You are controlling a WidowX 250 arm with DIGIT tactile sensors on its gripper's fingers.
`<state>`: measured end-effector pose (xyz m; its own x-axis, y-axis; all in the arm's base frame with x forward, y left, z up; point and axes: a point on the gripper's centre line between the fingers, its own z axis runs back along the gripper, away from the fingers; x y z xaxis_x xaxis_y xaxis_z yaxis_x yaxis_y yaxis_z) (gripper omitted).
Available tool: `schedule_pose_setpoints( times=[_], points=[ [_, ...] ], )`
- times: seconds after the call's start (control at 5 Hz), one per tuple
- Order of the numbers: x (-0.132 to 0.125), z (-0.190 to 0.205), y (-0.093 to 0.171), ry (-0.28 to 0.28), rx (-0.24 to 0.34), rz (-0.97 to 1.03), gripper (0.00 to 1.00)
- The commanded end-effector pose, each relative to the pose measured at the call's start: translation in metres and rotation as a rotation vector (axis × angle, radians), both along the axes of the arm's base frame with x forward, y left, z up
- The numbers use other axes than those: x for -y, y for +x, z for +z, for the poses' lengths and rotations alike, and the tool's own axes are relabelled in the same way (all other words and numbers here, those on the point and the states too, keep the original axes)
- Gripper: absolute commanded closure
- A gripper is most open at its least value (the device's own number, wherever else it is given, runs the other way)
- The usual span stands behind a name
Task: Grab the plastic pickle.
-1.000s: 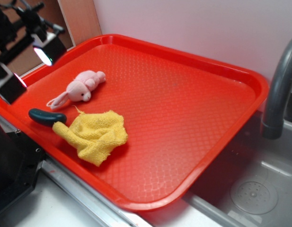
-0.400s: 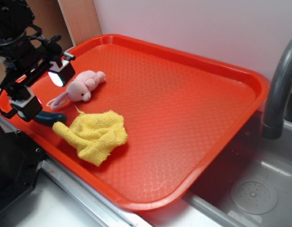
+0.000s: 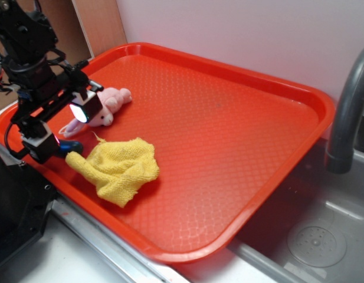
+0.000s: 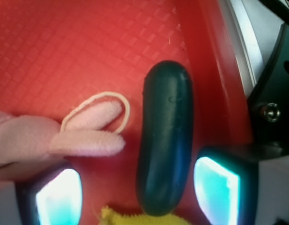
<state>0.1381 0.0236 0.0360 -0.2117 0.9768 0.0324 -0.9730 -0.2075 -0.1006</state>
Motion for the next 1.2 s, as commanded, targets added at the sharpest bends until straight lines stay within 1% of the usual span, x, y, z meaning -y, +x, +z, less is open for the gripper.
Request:
schedule_pose_setpoints(
  times=[0.0,0.2,0.4,0.6,0.8,1.0],
  points=[
    [-0.005,-0.011,0.002,0.0,-0.028,0.009,0.0],
    [-0.006,-0.013,0.004,0.003,-0.032,0.01,0.59],
    [-0.007,-0.014,0.005,-0.001,-0.032,0.005,1.0],
    [-0.007,-0.016,0.006,-0.001,-0.035,0.006,1.0],
    [-0.006,-0.013,0.008,-0.012,-0.037,-0.036,1.0],
    [-0.001,0.02,0.019,-0.058,-0.018,-0.288,1.0]
  ],
)
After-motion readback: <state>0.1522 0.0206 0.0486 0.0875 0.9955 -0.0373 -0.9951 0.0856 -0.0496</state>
